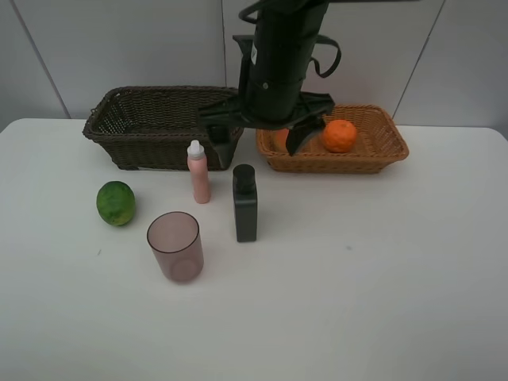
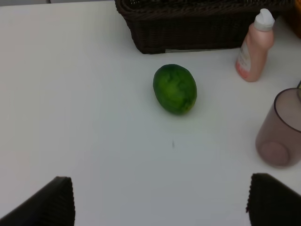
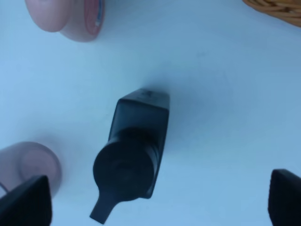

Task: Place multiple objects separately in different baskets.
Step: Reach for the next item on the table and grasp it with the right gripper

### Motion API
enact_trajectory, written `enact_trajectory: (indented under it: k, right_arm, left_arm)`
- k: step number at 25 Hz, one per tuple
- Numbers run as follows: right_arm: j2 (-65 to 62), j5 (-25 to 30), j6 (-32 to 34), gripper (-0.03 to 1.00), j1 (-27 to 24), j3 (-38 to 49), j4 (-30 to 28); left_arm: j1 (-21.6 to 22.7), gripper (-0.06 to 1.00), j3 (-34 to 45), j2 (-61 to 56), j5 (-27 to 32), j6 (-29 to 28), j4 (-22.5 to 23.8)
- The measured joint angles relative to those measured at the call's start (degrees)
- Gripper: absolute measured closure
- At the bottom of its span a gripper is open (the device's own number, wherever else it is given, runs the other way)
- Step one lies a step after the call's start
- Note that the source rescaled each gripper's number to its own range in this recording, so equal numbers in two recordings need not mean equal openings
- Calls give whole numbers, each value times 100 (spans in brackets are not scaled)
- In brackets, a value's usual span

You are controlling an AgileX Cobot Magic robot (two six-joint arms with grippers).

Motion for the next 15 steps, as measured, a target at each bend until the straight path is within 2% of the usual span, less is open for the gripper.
enact_trajectory:
  k: [4,8,15]
  right_arm:
    - [0,-194,651,-3,25,0,-201]
    - [19,-385,1011,-3,25,0,-315]
    - [414,-647,1127,-3,30,0,-77]
  left_arm:
    - [0,-1,0,0,0,0,0]
    - [0,-1,0,0,0,0,0]
    - [0,-1,0,0,0,0,0]
